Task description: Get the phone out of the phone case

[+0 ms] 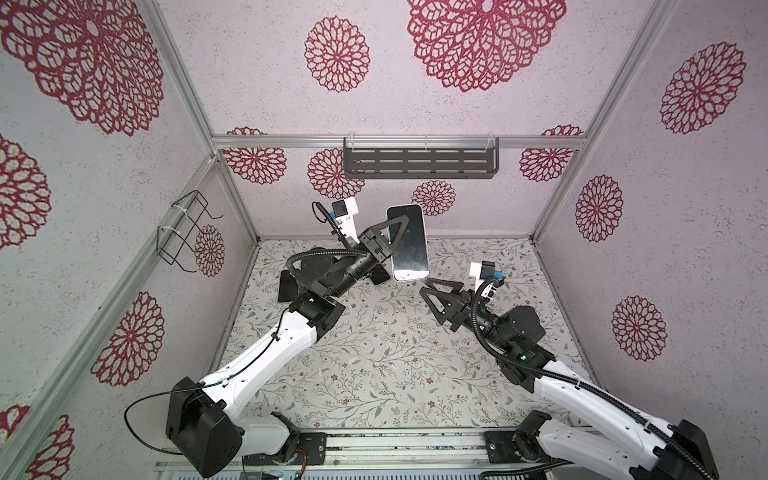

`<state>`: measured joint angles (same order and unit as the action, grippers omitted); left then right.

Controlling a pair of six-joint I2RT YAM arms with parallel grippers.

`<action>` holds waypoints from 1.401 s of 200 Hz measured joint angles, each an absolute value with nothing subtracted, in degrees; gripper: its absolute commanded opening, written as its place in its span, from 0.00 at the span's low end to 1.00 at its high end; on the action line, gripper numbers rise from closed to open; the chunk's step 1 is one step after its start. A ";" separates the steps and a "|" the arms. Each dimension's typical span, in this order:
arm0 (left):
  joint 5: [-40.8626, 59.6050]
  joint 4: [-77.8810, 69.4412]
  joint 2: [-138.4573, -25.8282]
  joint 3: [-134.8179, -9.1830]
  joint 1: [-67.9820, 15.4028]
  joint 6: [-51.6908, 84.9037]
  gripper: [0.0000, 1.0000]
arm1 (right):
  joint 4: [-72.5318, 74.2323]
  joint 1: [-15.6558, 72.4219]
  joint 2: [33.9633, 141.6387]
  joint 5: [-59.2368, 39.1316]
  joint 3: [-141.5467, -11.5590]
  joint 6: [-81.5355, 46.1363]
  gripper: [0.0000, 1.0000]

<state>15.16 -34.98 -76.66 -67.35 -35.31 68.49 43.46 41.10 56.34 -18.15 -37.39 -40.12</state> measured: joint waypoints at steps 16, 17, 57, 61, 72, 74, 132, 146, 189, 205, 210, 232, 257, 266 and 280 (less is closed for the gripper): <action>15.18 -35.29 -76.66 -67.35 -35.33 68.49 0.00 | 44.12 41.10 57.28 -18.02 -37.39 -40.45 0.67; 15.18 -35.31 -76.66 -67.35 -35.33 68.49 0.00 | 44.16 41.10 57.30 -18.02 -37.39 -40.49 0.67; 15.14 -35.40 -76.66 -67.26 -35.35 68.31 0.00 | 47.13 41.08 58.96 -18.20 -37.67 -41.76 0.68; 15.14 -35.48 -76.64 -67.20 -35.35 68.27 0.00 | 47.53 41.10 59.11 -18.24 -37.76 -42.04 0.68; 15.11 -35.70 -76.64 -66.89 -35.35 68.14 0.00 | 48.69 41.08 59.37 -18.44 -38.04 -42.59 0.69; 15.11 -35.73 -76.64 -66.81 -35.35 68.14 0.00 | 48.88 41.08 59.42 -18.48 -38.04 -42.70 0.69; 15.14 -36.51 -76.64 -65.63 -35.33 68.14 0.00 | 52.40 41.08 60.47 -19.70 -38.57 -44.66 0.68; 15.11 -36.91 -76.64 -65.63 -35.35 68.16 0.00 | 52.47 41.08 60.97 -19.66 -38.57 -44.73 0.68; 15.14 -37.85 -76.64 -65.60 -35.35 68.29 0.00 | 53.06 40.88 61.93 -19.68 -38.57 -45.56 0.68; 15.14 -38.37 -76.64 -65.45 -35.35 68.42 0.00 | 53.34 40.69 61.93 -19.70 -38.57 -45.69 0.68; 15.14 -38.57 -76.64 -65.39 -35.35 68.47 0.00 | 53.34 40.64 61.93 -19.70 -38.57 -45.71 0.68; 15.11 -39.57 -76.64 -64.82 -35.38 68.64 0.00 | 53.45 40.38 62.06 -19.73 -38.57 -45.76 0.68; 15.05 -40.45 -76.84 -64.71 -35.40 68.77 0.00 | 54.52 39.86 62.83 -20.32 -38.57 -46.65 0.68; 15.05 -40.95 -76.95 -64.71 -35.42 68.82 0.00 | 55.00 39.57 63.13 -20.51 -38.57 -47.07 0.68; 14.87 -41.41 -77.17 -64.71 -35.46 68.82 0.00 | 55.86 39.11 63.66 -21.15 -38.57 -47.68 0.67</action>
